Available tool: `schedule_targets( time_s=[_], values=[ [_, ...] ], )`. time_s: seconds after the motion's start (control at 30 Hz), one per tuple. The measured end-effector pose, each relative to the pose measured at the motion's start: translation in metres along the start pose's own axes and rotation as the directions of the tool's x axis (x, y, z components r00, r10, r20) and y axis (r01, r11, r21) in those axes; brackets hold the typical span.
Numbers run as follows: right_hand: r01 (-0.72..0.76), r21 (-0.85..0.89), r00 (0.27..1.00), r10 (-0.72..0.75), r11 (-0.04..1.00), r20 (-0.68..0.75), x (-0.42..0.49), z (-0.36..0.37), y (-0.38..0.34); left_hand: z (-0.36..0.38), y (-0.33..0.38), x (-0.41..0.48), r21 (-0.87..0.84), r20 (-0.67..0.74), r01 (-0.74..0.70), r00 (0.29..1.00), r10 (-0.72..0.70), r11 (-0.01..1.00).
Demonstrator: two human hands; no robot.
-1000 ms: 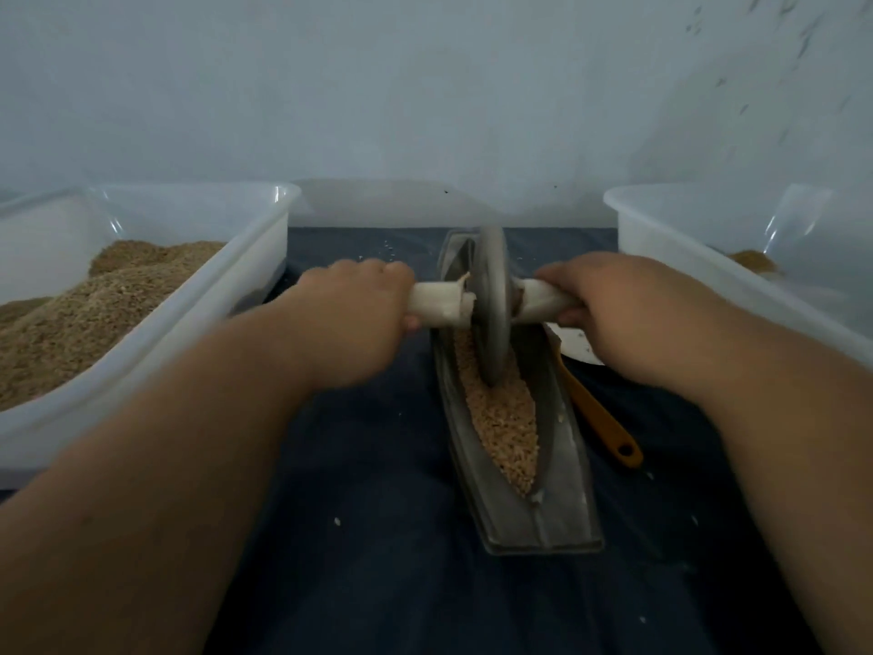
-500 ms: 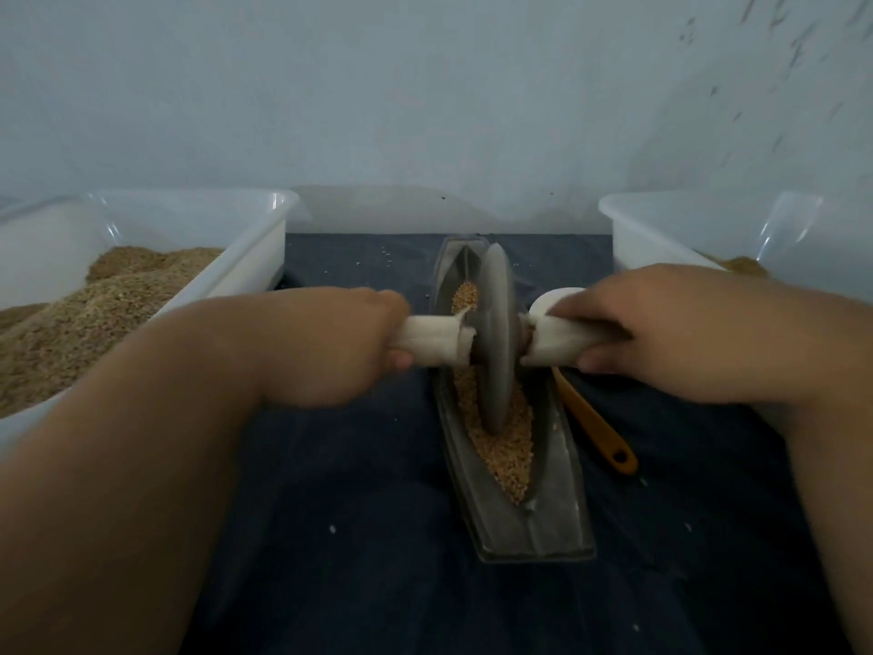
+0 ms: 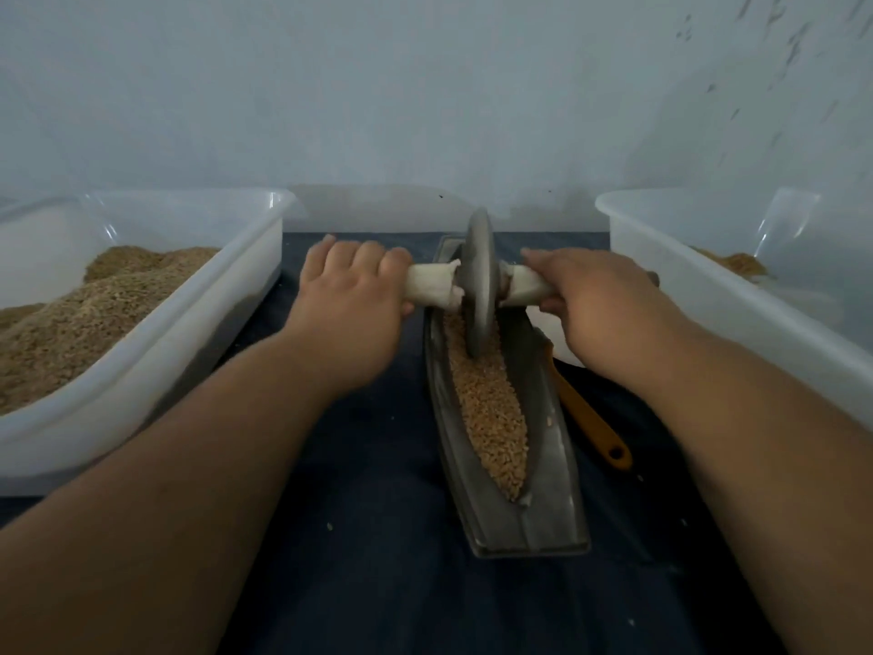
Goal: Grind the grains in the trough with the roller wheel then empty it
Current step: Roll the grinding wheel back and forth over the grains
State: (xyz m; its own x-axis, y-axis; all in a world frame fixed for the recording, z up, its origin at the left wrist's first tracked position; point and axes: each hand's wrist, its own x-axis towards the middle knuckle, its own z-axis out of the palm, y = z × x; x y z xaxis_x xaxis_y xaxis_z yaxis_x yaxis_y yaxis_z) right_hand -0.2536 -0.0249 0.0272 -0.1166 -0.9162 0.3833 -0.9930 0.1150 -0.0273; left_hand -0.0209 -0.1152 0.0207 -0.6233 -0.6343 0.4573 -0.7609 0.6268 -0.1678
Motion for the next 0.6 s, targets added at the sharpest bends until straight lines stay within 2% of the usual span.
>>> schedule_targets(
  time_s=[0.07, 0.13, 0.23, 0.37, 0.43, 0.5, 0.6],
  values=[
    [-0.018, 0.015, 0.994, 0.020, 1.000, -0.105, 0.006, 0.011, 0.002, 0.008, 0.005, 0.003, 0.007, -0.081, 0.024, 0.996, -0.023, 1.000],
    [-0.006, 0.027, 0.986, 0.010, 1.000, -0.164, 0.008, 0.016, 0.005, 0.011, 0.005, 0.004, -0.007, -0.097, 0.040, 0.994, -0.041, 0.999],
    [0.009, 0.037, 0.992, -0.004, 0.999, -0.129, 0.001, 0.010, 0.003, 0.006, 0.002, 0.002, 0.017, -0.029, 0.006, 1.000, -0.006, 1.000],
    [0.094, 0.053, 0.991, -0.099, 0.994, 0.088, -0.014, -0.025, -0.002, -0.022, -0.006, -0.005, -0.088, 0.195, -0.038, 0.979, 0.054, 0.995],
    [0.149, 0.030, 0.963, -0.152, 0.988, 0.224, -0.025, -0.046, -0.005, -0.040, -0.009, -0.009, -0.192, 0.363, -0.030, 0.926, 0.099, 0.981],
    [0.156, -0.006, 0.925, -0.144, 0.988, 0.352, -0.036, -0.066, -0.008, -0.056, -0.010, -0.014, -0.248, 0.504, -0.029, 0.850, 0.154, 0.968],
    [0.142, -0.015, 0.848, -0.114, 0.990, 0.518, -0.047, -0.091, -0.010, -0.075, -0.010, -0.019, -0.274, 0.584, -0.052, 0.785, 0.209, 0.960]
  ],
)
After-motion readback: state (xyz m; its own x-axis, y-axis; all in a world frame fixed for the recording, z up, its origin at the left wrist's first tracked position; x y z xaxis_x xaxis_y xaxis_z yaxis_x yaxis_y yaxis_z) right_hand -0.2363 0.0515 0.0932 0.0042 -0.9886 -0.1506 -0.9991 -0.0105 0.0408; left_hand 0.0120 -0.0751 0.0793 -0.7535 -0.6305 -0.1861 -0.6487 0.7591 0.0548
